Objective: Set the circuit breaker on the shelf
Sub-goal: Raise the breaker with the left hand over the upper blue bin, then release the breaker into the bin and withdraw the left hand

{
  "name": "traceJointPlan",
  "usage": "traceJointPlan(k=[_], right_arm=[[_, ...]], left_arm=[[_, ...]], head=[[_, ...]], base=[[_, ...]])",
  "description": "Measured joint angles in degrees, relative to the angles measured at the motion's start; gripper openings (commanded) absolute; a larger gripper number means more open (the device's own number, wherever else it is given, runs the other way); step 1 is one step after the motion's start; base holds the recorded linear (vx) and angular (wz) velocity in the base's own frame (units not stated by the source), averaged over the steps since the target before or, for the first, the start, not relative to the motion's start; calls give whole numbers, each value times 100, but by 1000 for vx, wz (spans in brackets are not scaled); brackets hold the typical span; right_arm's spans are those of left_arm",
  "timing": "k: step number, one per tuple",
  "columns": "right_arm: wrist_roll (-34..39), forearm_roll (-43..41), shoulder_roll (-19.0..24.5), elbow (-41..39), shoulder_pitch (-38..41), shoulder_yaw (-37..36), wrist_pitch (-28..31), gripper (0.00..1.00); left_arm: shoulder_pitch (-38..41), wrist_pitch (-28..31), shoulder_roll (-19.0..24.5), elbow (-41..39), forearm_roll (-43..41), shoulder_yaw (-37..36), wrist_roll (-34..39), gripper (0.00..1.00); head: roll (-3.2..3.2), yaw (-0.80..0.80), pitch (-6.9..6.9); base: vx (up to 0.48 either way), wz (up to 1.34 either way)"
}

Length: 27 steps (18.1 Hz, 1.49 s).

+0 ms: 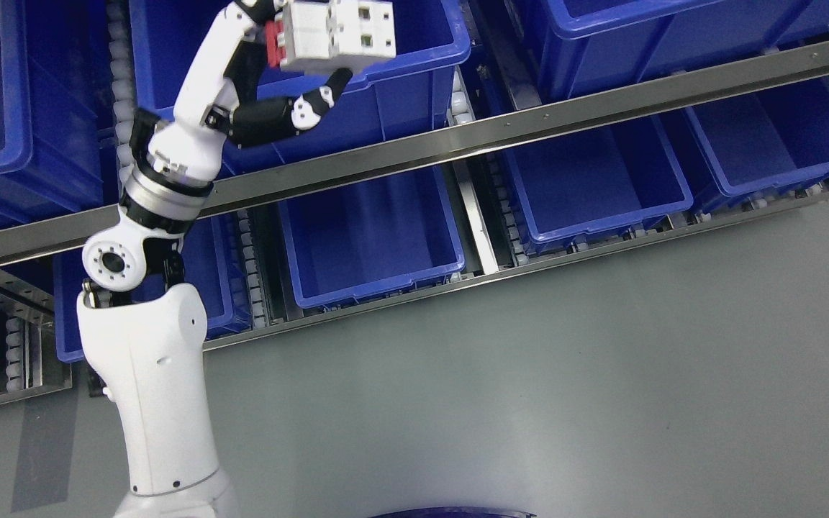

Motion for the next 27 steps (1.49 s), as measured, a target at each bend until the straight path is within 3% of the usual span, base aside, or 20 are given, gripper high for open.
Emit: traceJointPlan(k=[5, 13, 17, 20, 22, 24, 27], right_arm=[[0, 1, 0, 0, 2, 0, 0, 100], [0, 1, 0, 0, 1, 0, 0, 100], [0, 1, 0, 0, 1, 0, 0, 100], [0, 1, 0, 0, 1, 0, 0, 100], [0, 0, 0, 0, 1, 0, 0, 100], [0, 0, 0, 0, 1, 0, 0, 100], [0, 0, 0, 0, 1, 0, 0, 100]], left_arm=[[-1080, 692, 166, 652, -1248, -124, -470, 8], [-2357, -7, 637, 2659, -2737, -158, -588, 10], [-2564, -72, 832, 3356, -3122, -149, -588, 26], [-2627, -75, 932, 3742, -3365, -148, -589, 55], [-2648, -76, 984, 3948, -3475, -147, -589, 65], [-2658, -81, 1034, 4124, -3540, -133, -553, 84], [-2664, -88, 1075, 4266, -3572, -46, -426, 93]], head=[[0, 0, 0], [0, 0, 0], [0, 0, 0], [0, 0, 0], [0, 0, 0], [0, 0, 0], [0, 0, 0]], base=[[32, 27], [1, 13], [1, -5], [0, 0], [0, 0], [0, 0], [0, 0]])
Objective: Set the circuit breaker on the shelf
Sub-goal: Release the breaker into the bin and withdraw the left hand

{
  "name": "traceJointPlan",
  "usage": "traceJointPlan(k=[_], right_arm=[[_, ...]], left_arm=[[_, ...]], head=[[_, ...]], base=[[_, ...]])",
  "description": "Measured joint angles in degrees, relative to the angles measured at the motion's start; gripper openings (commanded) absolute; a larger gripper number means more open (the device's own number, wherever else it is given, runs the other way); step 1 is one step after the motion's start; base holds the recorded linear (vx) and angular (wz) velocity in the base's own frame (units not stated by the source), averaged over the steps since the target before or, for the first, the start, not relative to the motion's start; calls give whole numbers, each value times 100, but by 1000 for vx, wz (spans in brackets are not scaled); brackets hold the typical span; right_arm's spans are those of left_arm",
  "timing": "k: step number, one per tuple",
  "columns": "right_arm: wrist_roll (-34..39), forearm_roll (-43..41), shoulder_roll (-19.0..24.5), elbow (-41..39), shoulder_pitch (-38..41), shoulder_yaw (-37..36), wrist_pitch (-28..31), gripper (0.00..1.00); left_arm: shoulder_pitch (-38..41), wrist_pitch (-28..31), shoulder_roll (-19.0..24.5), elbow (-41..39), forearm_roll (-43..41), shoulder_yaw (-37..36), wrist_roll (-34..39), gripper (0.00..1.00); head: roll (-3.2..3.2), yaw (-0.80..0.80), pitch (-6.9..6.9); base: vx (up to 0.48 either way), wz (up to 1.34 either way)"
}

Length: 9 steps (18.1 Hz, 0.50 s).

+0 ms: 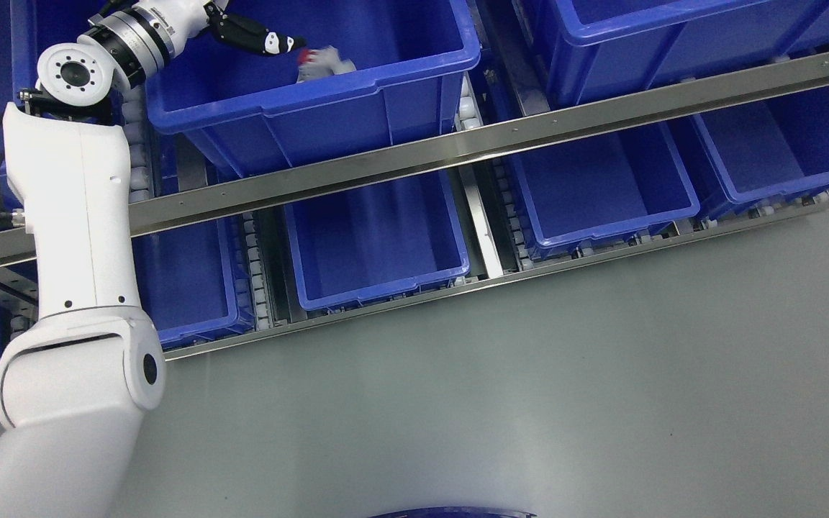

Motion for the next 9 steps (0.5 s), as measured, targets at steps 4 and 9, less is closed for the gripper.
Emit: traceJointPlan(k=[4, 9], right_arm=[[0, 0, 0, 0, 1, 0, 0, 100], [0, 0, 0, 0, -2, 0, -5, 100]], left_arm=[[7, 28, -123, -16, 149, 525, 255, 99], [191, 53, -539, -572, 1013, 1382, 2278, 99]], head=[[0, 0, 0], [0, 0, 0]], base=[[0, 0], [-18, -69]])
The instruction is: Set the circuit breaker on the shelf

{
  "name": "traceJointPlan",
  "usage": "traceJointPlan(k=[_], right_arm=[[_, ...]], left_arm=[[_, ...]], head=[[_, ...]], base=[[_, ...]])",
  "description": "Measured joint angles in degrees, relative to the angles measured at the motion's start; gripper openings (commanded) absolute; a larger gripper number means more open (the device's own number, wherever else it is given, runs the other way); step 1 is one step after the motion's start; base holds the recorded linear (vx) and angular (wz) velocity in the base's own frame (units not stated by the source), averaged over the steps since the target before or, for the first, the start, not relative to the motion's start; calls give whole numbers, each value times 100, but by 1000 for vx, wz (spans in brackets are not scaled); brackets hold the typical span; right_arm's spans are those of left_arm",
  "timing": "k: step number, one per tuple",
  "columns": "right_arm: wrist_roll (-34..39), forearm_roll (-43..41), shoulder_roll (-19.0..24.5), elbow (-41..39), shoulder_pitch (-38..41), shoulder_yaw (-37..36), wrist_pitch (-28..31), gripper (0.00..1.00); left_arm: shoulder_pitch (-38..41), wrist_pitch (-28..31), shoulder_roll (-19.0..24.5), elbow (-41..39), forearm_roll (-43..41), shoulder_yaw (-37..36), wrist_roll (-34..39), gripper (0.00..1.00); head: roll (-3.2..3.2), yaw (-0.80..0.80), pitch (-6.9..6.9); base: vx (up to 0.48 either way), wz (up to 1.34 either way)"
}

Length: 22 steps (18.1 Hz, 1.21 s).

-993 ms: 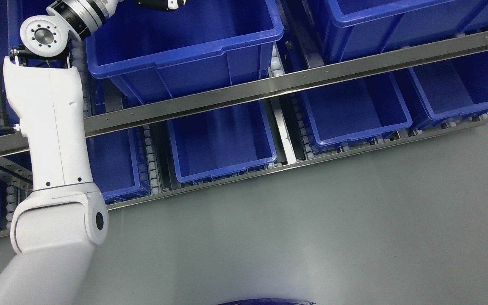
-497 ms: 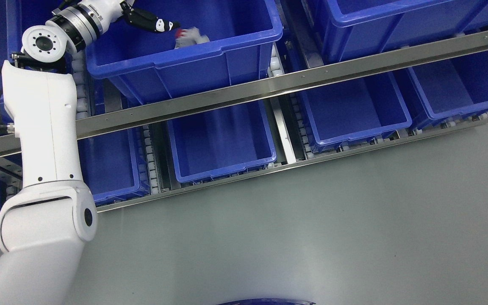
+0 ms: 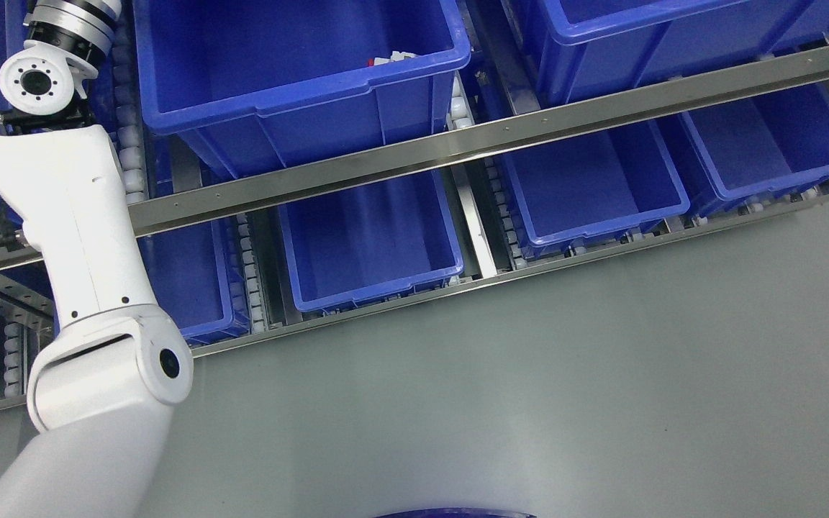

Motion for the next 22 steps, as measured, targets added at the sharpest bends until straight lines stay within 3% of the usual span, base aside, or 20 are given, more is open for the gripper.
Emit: traceJointPlan(k=[4, 7, 12, 17, 22], right_arm=[[0, 0, 0, 0, 3, 0, 0, 100], [0, -1, 0, 0, 2, 0, 2, 100], [0, -1, 0, 0, 2, 0, 2, 100], [0, -1, 0, 0, 2, 0, 2, 100], [0, -1, 0, 0, 2, 0, 2, 100]], left_arm=[[642, 303, -183, -757, 393, -62, 1810, 99], [1284, 413, -276, -1345, 534, -306, 2537, 99], [2288, 214, -379, -2121, 643, -582, 2740, 99], [2829, 83, -446, -2710, 696, -570, 2036, 99], [3145, 42, -482, -3138, 720, -513, 1875, 99]], head=[[0, 0, 0], [0, 0, 0], [0, 0, 0], [0, 0, 0], [0, 0, 0]], base=[[-98, -178], [-76, -86], [-47, 4], [-3, 2], [0, 0]])
